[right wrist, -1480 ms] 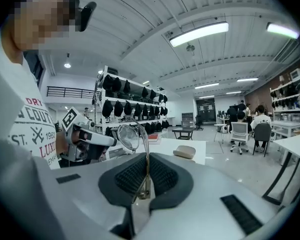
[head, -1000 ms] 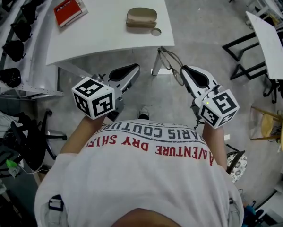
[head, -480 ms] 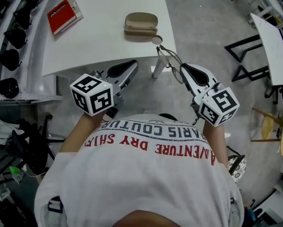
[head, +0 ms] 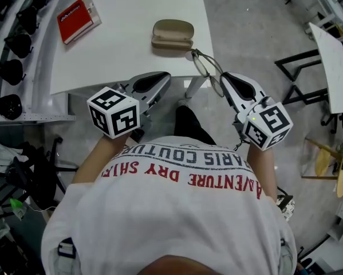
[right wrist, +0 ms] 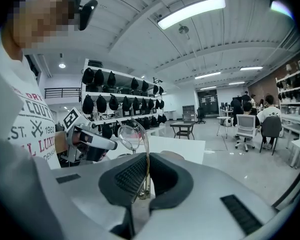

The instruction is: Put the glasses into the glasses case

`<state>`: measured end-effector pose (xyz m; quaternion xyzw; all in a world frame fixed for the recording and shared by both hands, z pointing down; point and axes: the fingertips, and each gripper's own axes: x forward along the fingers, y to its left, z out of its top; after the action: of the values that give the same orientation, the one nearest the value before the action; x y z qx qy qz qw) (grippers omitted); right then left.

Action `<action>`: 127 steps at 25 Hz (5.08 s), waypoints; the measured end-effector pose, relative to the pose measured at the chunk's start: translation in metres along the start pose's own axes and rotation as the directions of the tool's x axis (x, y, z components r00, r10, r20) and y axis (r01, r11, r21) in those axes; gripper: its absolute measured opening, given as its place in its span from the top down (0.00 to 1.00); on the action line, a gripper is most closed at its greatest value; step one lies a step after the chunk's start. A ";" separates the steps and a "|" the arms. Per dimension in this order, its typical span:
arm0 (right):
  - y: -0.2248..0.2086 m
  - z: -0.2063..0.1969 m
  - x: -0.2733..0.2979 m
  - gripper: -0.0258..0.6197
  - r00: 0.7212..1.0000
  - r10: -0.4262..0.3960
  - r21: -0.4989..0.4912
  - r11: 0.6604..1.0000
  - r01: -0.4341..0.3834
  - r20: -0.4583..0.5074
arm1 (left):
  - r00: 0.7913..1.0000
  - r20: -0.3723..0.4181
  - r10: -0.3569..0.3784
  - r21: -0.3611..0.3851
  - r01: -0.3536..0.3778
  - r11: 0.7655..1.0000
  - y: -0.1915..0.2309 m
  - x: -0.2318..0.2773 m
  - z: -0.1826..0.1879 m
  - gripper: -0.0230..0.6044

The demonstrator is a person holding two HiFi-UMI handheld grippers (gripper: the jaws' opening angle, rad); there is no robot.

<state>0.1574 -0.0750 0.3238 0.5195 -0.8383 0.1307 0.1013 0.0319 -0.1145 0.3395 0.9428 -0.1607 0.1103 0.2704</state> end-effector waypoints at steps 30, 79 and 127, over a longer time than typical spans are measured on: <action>-0.086 0.000 0.174 0.91 0.946 0.241 -0.065 0.963 -0.261 -0.217 | 0.975 0.020 0.221 -0.179 -0.214 0.960 0.142 0.055 0.036 0.90; -0.090 -0.128 0.272 0.77 0.745 0.326 -0.087 0.886 -0.456 -0.581 | 0.943 -0.026 0.332 -0.332 -0.321 0.887 0.222 0.049 0.004 0.90; -0.004 0.057 0.100 0.92 0.941 0.322 0.003 0.946 -0.324 0.106 | 0.982 0.165 0.094 -0.042 -0.088 0.995 0.055 0.014 0.066 0.90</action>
<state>0.1153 -0.1795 0.3012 0.3821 -0.9149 0.1267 0.0292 0.0327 -0.1974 0.3147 0.9356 -0.2275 0.0407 0.2669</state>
